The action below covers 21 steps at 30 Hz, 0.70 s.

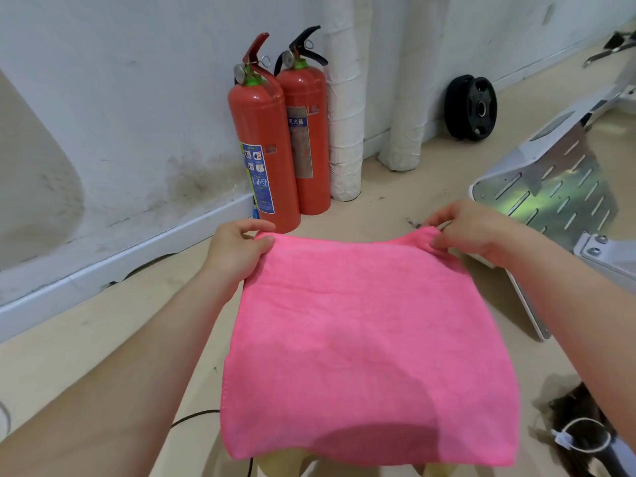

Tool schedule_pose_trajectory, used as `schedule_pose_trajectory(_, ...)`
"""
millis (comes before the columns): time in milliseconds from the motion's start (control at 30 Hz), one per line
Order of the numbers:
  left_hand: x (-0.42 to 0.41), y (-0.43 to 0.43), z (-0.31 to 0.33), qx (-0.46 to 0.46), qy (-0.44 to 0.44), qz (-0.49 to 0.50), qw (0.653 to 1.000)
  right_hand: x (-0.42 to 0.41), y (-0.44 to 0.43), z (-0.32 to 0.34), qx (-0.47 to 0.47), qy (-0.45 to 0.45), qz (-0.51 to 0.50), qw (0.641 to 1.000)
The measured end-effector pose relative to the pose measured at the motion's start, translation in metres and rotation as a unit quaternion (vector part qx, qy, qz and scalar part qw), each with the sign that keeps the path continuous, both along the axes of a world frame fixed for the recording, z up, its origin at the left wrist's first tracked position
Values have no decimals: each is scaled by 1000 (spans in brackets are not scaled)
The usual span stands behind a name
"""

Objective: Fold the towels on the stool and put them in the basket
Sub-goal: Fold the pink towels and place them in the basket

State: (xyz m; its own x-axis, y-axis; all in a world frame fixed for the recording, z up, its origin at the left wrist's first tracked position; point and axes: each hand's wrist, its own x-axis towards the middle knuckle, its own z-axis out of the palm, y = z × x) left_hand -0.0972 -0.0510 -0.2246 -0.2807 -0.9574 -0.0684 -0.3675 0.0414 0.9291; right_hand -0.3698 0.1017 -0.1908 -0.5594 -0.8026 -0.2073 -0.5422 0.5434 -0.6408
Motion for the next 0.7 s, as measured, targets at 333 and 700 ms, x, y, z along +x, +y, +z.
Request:
schedule_pose_trajectory(333, 0, 2, -11, -132, -67, 33, 988, 4, -6, -17, -186, -115, -126, 968)
schedule_pose_trajectory(700, 19, 3, 11, 134, -43, -92, 986, 4, -7, -29, -71, -277, -148, 947)
